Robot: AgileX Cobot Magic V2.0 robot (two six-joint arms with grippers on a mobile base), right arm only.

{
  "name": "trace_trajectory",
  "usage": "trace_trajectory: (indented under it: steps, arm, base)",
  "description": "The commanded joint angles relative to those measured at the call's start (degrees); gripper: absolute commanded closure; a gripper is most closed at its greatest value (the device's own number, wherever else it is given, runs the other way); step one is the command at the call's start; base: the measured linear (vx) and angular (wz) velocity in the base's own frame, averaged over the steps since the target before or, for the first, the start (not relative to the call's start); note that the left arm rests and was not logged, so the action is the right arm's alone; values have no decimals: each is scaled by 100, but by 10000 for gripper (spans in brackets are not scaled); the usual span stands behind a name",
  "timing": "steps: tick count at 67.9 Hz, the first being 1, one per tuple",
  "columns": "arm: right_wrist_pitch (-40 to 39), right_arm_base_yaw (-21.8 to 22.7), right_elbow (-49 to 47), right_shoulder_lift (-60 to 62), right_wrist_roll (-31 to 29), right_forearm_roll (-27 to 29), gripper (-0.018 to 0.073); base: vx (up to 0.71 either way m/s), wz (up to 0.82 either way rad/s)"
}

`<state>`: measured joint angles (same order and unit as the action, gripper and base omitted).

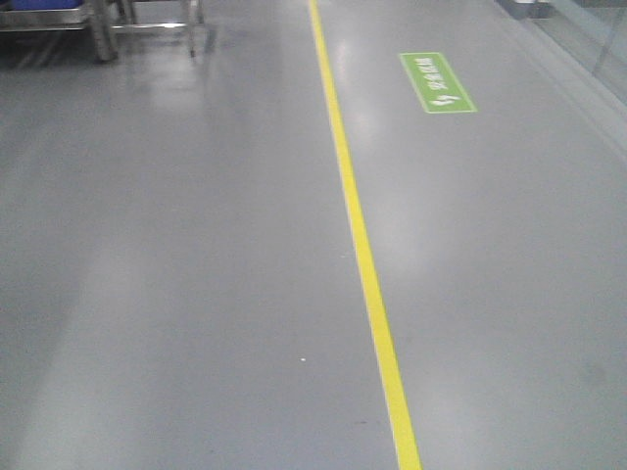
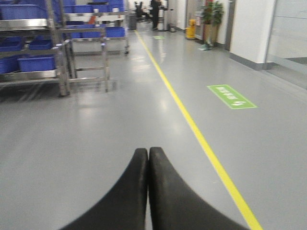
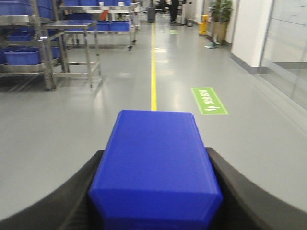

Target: Pour parts from conveyor to right shelf

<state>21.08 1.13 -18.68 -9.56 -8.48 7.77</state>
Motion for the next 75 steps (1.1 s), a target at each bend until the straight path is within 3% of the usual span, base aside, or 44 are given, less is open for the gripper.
trace_trajectory:
  steps: [1,38,75]
  arm:
    - [-477,44,-159,-72,-12,8,565]
    - [-477,44,-159,-72,-12,13,565]
    - [-477,44,-159,-72,-12,13,565]
  base:
    - [-12,-46]
    - [-1,-13]
    - [17,1]
